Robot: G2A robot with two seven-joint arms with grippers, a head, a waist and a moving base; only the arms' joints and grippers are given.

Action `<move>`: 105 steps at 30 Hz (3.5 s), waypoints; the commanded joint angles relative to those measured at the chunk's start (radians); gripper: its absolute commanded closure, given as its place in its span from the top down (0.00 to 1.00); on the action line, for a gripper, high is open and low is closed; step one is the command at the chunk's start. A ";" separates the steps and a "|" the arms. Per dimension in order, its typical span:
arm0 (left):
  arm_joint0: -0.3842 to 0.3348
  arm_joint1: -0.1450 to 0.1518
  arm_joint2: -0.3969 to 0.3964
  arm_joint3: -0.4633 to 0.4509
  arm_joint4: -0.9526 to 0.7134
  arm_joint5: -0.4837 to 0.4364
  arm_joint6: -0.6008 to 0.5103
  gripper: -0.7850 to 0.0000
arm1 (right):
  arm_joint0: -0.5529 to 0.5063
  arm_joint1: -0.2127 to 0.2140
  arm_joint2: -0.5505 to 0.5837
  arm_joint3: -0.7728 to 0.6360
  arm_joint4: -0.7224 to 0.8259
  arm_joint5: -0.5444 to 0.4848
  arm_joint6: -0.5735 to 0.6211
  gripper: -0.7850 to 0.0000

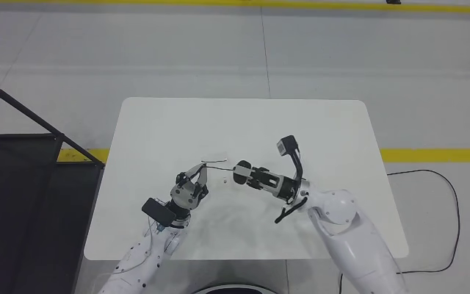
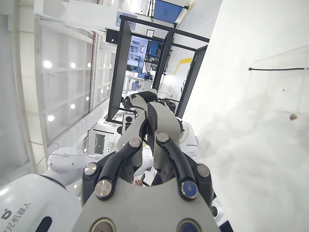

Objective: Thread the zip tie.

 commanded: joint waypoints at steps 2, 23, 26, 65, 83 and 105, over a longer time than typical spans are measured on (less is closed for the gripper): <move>0.000 0.000 0.000 0.000 0.000 0.000 0.000 0.00 | 0.002 0.000 -0.004 -0.001 -0.011 0.012 -0.003 0.00; 0.000 0.000 0.000 0.000 0.000 0.000 0.000 0.00 | -0.023 -0.001 0.009 -0.023 0.024 -0.071 0.003 0.00; 0.000 0.000 0.000 0.000 0.000 0.000 0.000 0.00 | -0.025 -0.001 0.009 -0.029 0.027 -0.081 0.005 0.00; 0.000 0.000 0.000 0.000 0.000 0.000 0.000 0.00 | 0.044 -0.041 -0.068 -0.029 0.095 -0.219 -0.080 0.00; 0.013 -0.001 -0.010 -0.032 -0.006 0.016 -0.021 0.00 | -0.033 -0.030 0.000 -0.064 0.088 -0.263 -0.060 0.00; 0.018 -0.016 -0.013 -0.038 0.025 0.114 0.037 0.00 | -0.141 -0.002 0.109 -0.147 0.025 -0.062 -0.076 0.00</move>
